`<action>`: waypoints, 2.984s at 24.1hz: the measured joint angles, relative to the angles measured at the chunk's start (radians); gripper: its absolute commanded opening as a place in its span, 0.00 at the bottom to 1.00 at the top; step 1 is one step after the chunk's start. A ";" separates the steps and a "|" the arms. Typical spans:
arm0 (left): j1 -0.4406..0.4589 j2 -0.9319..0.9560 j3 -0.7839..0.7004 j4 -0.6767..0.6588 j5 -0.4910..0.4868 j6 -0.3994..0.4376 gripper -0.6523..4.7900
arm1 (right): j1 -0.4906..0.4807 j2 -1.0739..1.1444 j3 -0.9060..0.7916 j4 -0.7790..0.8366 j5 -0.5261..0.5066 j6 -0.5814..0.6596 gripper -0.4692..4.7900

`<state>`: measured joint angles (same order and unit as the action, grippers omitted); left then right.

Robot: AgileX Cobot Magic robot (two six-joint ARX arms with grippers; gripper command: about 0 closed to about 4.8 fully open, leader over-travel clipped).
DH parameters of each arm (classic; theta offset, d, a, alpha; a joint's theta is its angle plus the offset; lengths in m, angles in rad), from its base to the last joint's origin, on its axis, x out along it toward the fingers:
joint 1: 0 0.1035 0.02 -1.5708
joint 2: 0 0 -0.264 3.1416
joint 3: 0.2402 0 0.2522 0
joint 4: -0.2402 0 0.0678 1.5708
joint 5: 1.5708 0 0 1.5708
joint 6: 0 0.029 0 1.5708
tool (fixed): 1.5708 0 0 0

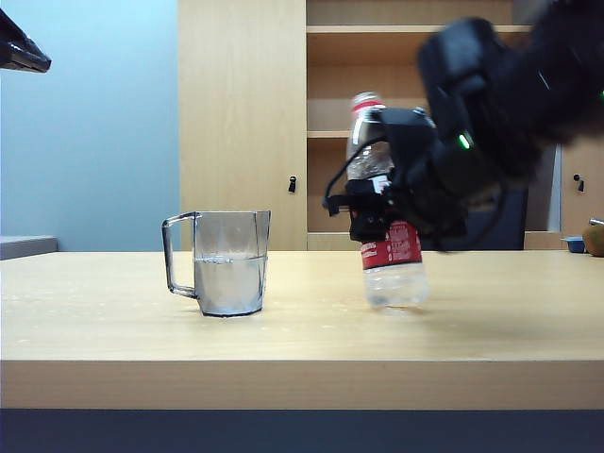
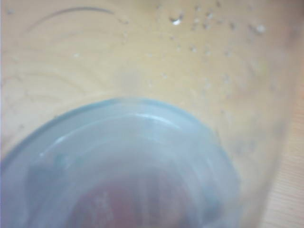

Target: Pick up the mineral water bottle on the table and pour water into the mug until it's half full.

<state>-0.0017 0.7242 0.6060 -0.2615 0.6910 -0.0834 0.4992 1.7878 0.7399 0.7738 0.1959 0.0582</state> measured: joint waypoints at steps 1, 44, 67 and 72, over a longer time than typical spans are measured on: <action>0.000 0.000 0.000 0.000 0.000 0.000 0.12 | -0.005 0.036 -0.039 0.139 -0.010 0.031 0.62; 0.000 -0.722 -0.343 0.025 -0.534 0.045 0.12 | 0.268 -0.838 -0.701 0.418 -0.040 0.054 0.08; 0.000 -0.721 -0.600 0.220 -0.536 0.065 0.12 | 0.330 -1.003 -0.701 0.259 -0.041 0.054 0.08; 0.000 -0.721 -0.600 0.160 -0.650 0.062 0.12 | 0.330 -1.001 -0.702 -0.009 -0.041 0.054 0.08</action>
<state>-0.0017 0.0032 0.0055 -0.1017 0.0414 -0.0216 0.8288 0.7868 0.0383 0.7647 0.1551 0.1120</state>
